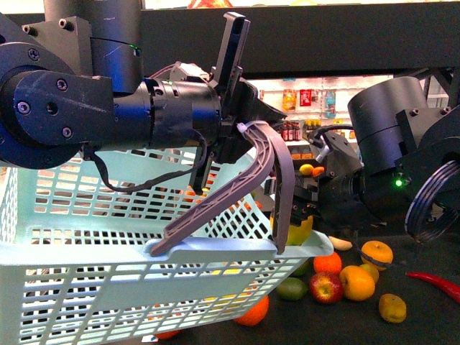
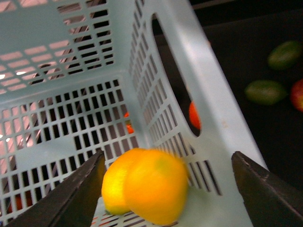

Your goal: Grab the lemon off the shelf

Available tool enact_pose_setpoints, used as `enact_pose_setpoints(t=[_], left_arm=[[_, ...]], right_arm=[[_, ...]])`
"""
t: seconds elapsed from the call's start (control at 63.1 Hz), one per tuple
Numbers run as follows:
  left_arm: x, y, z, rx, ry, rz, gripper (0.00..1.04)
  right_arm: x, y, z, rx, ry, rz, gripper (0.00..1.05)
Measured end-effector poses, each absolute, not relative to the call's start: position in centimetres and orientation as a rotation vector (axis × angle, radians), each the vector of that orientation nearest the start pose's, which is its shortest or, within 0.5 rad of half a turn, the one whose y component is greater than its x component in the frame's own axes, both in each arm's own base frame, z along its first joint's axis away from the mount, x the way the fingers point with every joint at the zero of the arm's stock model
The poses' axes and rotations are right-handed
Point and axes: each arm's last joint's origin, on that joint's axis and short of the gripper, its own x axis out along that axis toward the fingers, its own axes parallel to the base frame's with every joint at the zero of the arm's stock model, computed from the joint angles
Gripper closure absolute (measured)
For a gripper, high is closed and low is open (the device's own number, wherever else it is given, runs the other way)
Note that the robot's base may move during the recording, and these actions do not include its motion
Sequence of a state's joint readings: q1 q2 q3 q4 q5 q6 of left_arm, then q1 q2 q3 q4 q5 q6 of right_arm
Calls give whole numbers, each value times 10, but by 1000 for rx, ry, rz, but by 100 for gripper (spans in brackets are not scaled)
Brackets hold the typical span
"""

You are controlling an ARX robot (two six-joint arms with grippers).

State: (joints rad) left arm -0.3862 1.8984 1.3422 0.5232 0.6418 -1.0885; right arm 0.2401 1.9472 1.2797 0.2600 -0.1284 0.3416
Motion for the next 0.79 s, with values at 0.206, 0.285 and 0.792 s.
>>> enact_pose_setpoints(t=[0.206, 0.285, 0.792], left_arm=[[397, -180, 272, -992, 589, -904, 99], [397, -180, 272, -993, 590, -904, 99], [397, -180, 272, -992, 590, -904, 99]], right_arm=[[404, 67, 250, 206, 273, 112, 7], [385, 55, 271, 175, 194, 80, 7], [161, 20, 252, 107, 154, -106, 7]])
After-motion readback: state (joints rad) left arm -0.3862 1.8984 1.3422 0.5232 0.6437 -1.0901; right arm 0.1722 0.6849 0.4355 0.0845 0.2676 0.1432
